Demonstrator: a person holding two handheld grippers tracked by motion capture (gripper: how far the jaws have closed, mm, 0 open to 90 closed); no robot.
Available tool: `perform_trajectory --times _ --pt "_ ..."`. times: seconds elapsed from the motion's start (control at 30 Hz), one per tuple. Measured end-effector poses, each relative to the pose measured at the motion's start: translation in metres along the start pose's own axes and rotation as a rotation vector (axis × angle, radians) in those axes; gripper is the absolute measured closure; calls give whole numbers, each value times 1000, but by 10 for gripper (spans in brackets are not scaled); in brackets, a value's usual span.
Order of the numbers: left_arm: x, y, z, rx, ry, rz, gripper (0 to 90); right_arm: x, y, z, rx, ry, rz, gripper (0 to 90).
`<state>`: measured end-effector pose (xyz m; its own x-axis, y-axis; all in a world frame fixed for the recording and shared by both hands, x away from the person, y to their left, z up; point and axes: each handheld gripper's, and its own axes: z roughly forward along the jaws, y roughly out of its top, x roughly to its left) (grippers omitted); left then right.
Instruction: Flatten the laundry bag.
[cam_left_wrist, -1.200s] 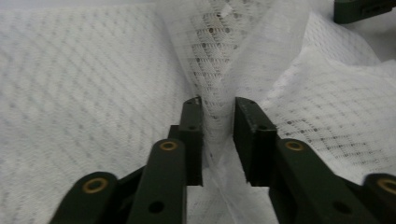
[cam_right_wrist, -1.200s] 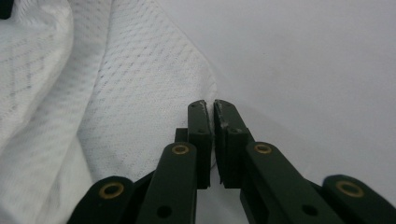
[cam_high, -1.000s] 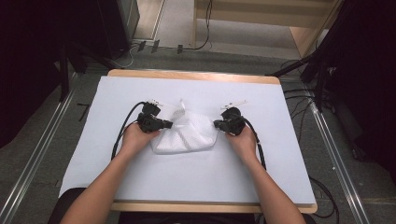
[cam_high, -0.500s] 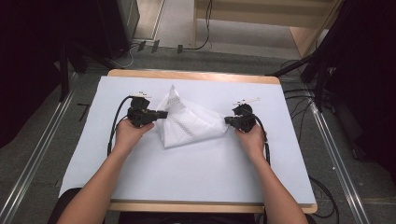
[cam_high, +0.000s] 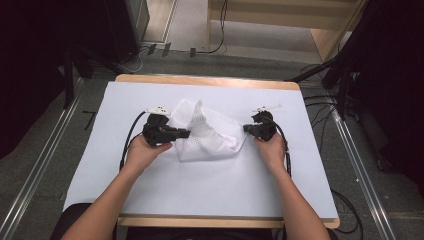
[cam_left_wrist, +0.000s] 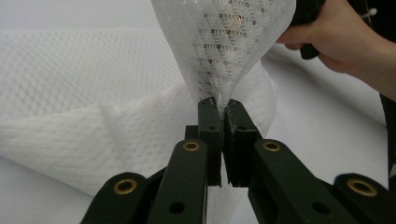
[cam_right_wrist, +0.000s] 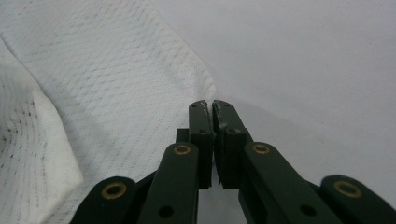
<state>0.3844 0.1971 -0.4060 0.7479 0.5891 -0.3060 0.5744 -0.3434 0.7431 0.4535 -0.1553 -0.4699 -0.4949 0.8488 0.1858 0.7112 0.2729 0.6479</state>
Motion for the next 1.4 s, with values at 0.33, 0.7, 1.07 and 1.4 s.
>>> perform_trajectory --times 0.33,0.7,1.07,1.4 --pt "-25 -10 4 61 -58 65 832 0 1 1 2 3 2 880" --pt "-42 -21 3 131 -100 94 717 1 3 3 -2 8 -8 863" --pt "-41 -26 -12 124 -98 76 589 3 10 -2 -10 29 -1 810" --pt "-23 -25 -22 104 -16 53 553 13 10 -26 -48 64 -33 746"
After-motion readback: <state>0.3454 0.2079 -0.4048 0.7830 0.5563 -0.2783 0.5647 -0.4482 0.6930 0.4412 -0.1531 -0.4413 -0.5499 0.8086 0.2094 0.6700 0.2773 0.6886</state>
